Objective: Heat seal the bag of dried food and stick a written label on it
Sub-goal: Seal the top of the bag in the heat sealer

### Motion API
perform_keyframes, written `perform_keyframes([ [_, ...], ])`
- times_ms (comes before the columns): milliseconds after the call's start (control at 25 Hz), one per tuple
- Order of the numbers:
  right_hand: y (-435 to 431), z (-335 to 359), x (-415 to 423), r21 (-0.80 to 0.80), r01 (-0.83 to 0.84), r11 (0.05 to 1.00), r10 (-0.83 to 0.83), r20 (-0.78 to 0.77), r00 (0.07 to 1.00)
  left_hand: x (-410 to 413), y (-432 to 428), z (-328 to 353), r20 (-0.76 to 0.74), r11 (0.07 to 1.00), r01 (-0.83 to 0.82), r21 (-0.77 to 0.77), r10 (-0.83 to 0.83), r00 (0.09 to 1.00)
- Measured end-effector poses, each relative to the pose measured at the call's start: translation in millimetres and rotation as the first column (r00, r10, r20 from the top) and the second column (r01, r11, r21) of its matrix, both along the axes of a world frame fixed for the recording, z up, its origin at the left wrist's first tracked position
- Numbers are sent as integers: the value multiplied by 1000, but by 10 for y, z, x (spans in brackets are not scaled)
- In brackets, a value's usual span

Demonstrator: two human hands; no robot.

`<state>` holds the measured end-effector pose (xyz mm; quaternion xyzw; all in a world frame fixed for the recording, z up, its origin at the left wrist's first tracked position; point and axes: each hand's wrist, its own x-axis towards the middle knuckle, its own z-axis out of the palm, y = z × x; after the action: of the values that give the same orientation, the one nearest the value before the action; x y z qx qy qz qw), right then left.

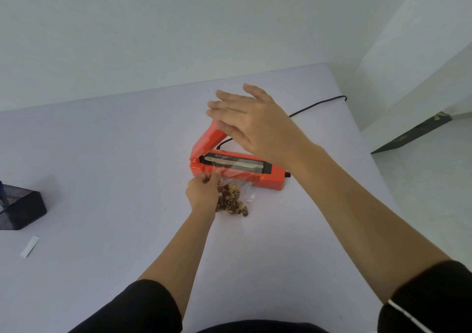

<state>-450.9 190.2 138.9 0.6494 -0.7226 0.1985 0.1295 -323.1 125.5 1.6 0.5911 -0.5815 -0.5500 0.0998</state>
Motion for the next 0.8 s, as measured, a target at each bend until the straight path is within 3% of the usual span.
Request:
perform_keyframes([
  [160,379,-173,-109,56,82,995,-88,121,989,10,-3,-22,-13,1000,-12,0,12,1000],
  [440,676,-733,-75,413,208,887,-348,301,888,15,-10,-51,-32,1000,-25,10,26,999],
  [680,667,-1097,7,623,331,709,-564,218,797,66,-21,-101,-51,1000,-19,14,20,999],
  [800,670,-1176,10,641,327,694,-581,231,781,100,-21,-127,-55,1000,25,4,-24,998],
])
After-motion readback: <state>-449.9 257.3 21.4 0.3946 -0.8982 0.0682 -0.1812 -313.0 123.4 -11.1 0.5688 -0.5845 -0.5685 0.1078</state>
